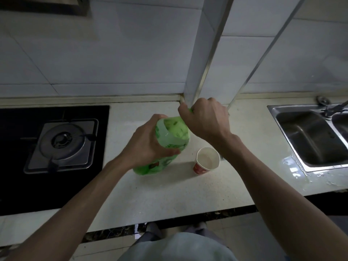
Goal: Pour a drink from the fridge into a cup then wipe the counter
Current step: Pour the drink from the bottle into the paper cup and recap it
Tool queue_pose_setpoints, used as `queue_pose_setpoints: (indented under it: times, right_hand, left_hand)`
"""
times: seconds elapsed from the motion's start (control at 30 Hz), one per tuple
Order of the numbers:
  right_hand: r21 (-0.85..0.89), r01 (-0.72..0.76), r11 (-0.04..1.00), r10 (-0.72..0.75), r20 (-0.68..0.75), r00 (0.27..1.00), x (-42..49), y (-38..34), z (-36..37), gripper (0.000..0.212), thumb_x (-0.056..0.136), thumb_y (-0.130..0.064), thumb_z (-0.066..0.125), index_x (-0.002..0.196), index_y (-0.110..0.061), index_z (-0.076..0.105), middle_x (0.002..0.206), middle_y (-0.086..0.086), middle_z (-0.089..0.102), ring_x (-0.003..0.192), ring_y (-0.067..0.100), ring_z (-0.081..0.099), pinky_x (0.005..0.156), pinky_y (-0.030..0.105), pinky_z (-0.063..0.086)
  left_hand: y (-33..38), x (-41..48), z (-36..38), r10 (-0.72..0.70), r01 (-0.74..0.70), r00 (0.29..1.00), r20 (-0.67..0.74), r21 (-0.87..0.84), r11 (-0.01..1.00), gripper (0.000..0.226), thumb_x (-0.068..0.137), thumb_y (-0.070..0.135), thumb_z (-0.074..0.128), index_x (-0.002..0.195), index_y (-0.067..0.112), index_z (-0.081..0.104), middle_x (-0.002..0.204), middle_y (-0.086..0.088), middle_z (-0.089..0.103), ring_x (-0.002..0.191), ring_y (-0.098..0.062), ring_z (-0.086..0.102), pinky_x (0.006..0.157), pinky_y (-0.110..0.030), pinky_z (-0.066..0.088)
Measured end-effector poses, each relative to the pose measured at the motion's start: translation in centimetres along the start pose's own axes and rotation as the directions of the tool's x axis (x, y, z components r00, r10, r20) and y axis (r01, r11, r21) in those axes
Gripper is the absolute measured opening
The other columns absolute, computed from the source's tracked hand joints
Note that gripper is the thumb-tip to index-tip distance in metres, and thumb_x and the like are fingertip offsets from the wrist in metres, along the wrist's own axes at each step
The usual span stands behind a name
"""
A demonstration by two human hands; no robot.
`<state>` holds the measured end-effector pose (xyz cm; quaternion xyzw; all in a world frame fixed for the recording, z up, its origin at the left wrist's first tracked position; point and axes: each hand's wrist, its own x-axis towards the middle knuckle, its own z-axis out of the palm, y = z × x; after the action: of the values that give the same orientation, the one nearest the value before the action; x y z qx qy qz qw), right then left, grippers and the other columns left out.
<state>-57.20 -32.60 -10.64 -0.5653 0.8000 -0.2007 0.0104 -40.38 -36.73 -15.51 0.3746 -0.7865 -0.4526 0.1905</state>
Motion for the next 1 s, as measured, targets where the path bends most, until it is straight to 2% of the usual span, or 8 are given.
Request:
queue_pose_setpoints:
  times: [0.13, 0.2, 0.3, 0.37, 0.5, 0.63, 0.77, 1.0]
  right_hand:
    - [-0.065, 0.233, 0.970, -0.231, 0.037, 0.972, -0.2, 0.5, -1.1, 0.059, 0.097, -0.050, 0.044, 0.047, -0.020, 0.030, 0.042, -0.008, 0.022, 0.038, 0.011, 0.019, 0.046, 0.022, 0.020]
    - [-0.075, 0.341, 0.937, -0.338, 0.048, 0.940, -0.1, 0.6, -1.9, 0.059, 0.096, -0.051, 0.045, 0.048, -0.023, 0.030, 0.041, -0.010, 0.021, 0.037, 0.008, 0.019, 0.046, 0.021, 0.019]
    - [-0.037, 0.392, 0.919, -0.393, -0.007, 0.920, 0.1, 0.9, -2.2, 0.058, 0.096, -0.045, 0.046, 0.047, -0.025, 0.023, 0.040, -0.012, 0.015, 0.035, 0.005, 0.014, 0.045, 0.019, 0.016]
    - [-0.007, 0.397, 0.918, -0.397, -0.072, 0.915, 0.1, 1.2, -2.0, 0.056, 0.094, -0.040, 0.041, 0.045, -0.024, 0.019, 0.039, -0.012, 0.011, 0.034, 0.005, 0.010, 0.045, 0.018, 0.016]
    - [0.031, 0.337, 0.941, -0.331, -0.131, 0.935, 0.0, 2.5, -1.4, 0.051, 0.087, -0.035, 0.034, 0.041, -0.020, 0.018, 0.037, -0.011, 0.010, 0.032, 0.010, 0.011, 0.043, 0.019, 0.019]
    - [0.089, 0.250, 0.964, -0.236, -0.141, 0.962, 0.1, 3.6, -0.7, 0.048, 0.083, -0.034, 0.031, 0.039, -0.020, 0.021, 0.035, -0.012, 0.013, 0.030, 0.010, 0.015, 0.042, 0.018, 0.020]
    - [0.122, 0.151, 0.981, -0.136, -0.122, 0.983, -0.1, 4.9, 0.3, 0.049, 0.084, -0.028, 0.038, 0.039, -0.020, 0.021, 0.035, -0.010, 0.015, 0.031, 0.009, 0.014, 0.043, 0.017, 0.016]
    - [0.127, 0.049, 0.991, -0.051, 0.007, 0.999, -1.0, 7.7, 0.4, 0.058, 0.097, -0.034, 0.047, 0.043, -0.019, 0.036, 0.037, -0.008, 0.027, 0.032, 0.009, 0.021, 0.040, 0.020, 0.022]
  left_hand:
    - [0.1, 0.8, -2.1, -0.027, 0.056, 0.962, 0.270, -0.099, 0.994, 0.076, 0.058, 0.033, 0.090, 0.123, 0.036, 0.050, 0.112, 0.018, 0.063, 0.104, -0.005, 0.062, 0.086, -0.035, 0.056]
    - [0.3, 1.0, -2.8, -0.008, 0.079, 0.922, 0.388, -0.167, 0.983, 0.069, 0.061, 0.023, 0.088, 0.119, 0.035, 0.054, 0.110, 0.014, 0.066, 0.103, -0.007, 0.065, 0.082, -0.033, 0.057]
    - [1.0, 1.4, -3.2, 0.019, 0.069, 0.885, 0.464, -0.172, 0.983, 0.067, 0.064, 0.012, 0.086, 0.120, 0.030, 0.055, 0.111, 0.012, 0.068, 0.104, -0.009, 0.066, 0.078, -0.027, 0.057]
    - [1.4, 1.6, -2.9, 0.026, 0.038, 0.904, 0.428, -0.142, 0.989, 0.069, 0.062, 0.016, 0.089, 0.120, 0.033, 0.054, 0.110, 0.016, 0.066, 0.103, -0.006, 0.064, 0.076, -0.026, 0.057]
    - [1.7, 1.2, -1.1, 0.005, 0.014, 0.962, 0.274, -0.067, 0.998, 0.077, 0.053, 0.041, 0.090, 0.120, 0.039, 0.052, 0.111, 0.017, 0.064, 0.102, -0.005, 0.062, 0.084, -0.036, 0.056]
    - [2.4, 0.9, 0.9, 0.012, -0.016, 0.997, 0.070, 0.053, 0.998, 0.079, 0.056, 0.038, 0.091, 0.122, 0.034, 0.049, 0.110, 0.019, 0.060, 0.098, 0.002, 0.058, 0.081, -0.027, 0.049]
    - [2.2, 1.1, 3.9, 0.038, -0.011, 0.992, -0.120, 0.214, 0.977, 0.078, 0.058, 0.046, 0.087, 0.123, 0.031, 0.048, 0.113, 0.015, 0.060, 0.096, -0.011, 0.059, 0.080, -0.033, 0.050]
    - [2.1, 1.2, 7.7, 0.036, -0.008, 0.987, -0.159, 0.171, 0.985, 0.081, 0.058, 0.048, 0.087, 0.126, 0.025, 0.048, 0.121, 0.009, 0.059, 0.102, -0.015, 0.059, 0.081, -0.035, 0.051]
